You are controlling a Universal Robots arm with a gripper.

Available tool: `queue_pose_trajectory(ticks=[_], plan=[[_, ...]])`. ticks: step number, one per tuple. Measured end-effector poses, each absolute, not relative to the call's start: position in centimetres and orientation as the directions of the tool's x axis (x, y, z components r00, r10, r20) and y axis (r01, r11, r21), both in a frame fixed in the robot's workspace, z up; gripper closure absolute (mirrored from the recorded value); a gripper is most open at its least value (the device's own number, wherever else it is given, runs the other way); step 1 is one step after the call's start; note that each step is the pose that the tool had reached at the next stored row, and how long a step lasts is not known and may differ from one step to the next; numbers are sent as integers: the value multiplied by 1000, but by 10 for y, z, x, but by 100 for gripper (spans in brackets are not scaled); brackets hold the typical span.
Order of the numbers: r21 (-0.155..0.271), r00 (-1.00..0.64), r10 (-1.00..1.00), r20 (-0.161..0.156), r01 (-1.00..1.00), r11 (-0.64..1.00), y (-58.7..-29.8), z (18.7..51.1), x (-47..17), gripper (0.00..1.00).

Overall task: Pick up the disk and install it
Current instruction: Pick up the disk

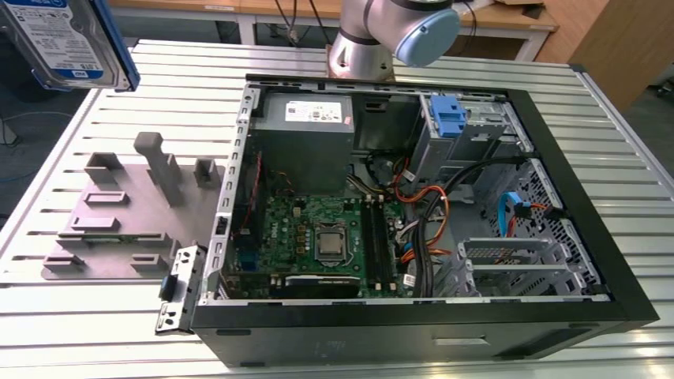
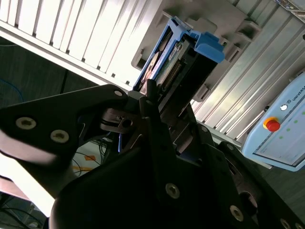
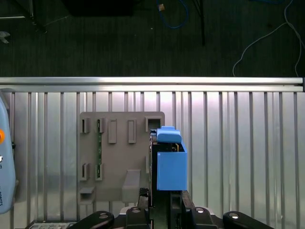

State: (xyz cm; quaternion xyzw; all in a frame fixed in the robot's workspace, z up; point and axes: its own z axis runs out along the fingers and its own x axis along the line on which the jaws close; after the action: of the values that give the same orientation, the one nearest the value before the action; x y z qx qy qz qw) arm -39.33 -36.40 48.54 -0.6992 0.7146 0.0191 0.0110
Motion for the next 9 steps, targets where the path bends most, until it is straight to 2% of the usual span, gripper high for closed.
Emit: queue_pose_trajectory(ticks=[9], plan=[[12, -22, -999, -42, -1000, 22, -364, 488, -393, 65]])
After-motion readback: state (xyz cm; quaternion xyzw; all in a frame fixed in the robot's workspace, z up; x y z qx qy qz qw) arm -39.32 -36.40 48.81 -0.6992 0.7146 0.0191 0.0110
